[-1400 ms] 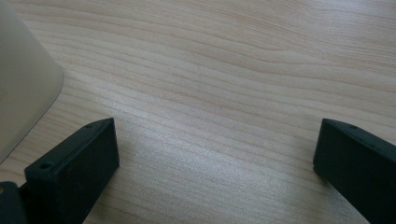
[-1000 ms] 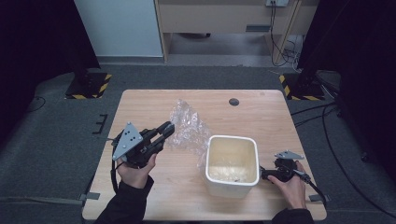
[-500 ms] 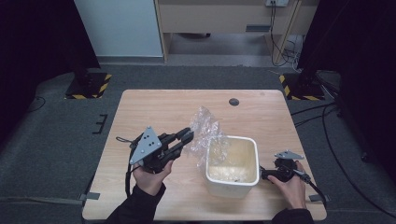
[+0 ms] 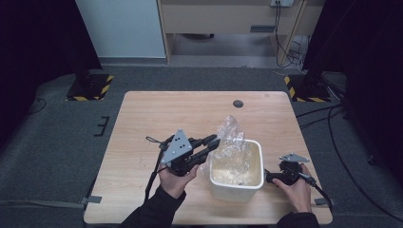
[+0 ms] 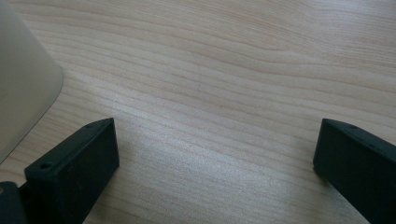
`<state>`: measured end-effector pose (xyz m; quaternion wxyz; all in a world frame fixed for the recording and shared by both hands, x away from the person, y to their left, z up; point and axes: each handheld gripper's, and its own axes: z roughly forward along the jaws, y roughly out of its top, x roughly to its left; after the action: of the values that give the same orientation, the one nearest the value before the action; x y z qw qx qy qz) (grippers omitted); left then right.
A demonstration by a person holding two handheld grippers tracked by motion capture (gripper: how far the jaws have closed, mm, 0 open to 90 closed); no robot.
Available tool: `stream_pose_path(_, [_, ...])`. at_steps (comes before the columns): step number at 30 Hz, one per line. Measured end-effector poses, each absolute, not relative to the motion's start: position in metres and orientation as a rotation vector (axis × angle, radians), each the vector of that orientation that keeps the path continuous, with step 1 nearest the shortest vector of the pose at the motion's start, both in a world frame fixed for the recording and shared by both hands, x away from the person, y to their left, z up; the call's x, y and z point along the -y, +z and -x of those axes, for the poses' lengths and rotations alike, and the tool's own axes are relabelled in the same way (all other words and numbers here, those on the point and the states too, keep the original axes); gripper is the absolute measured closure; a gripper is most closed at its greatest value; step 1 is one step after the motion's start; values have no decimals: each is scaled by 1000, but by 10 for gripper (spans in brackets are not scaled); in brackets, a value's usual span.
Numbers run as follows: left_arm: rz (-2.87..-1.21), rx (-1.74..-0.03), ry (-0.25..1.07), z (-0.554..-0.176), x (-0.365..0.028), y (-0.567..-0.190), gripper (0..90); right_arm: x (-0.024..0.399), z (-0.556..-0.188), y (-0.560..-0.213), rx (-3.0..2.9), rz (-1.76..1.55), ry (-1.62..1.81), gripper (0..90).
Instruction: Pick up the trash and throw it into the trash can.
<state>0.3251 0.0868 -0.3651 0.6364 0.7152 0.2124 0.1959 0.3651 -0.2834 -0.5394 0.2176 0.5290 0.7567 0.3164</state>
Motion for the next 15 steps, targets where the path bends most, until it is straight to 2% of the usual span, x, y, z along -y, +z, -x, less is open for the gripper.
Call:
stream_pose_path(9, [-1700, -507, 401, -336, -71, -384, 762, 283, -365, -539, -2096, -1465, 876, 3])
stream_pose_path(15, [-1701, -520, 379, -340, -75, -386, 590, 283, -365, -539, -2095, -1465, 876, 4])
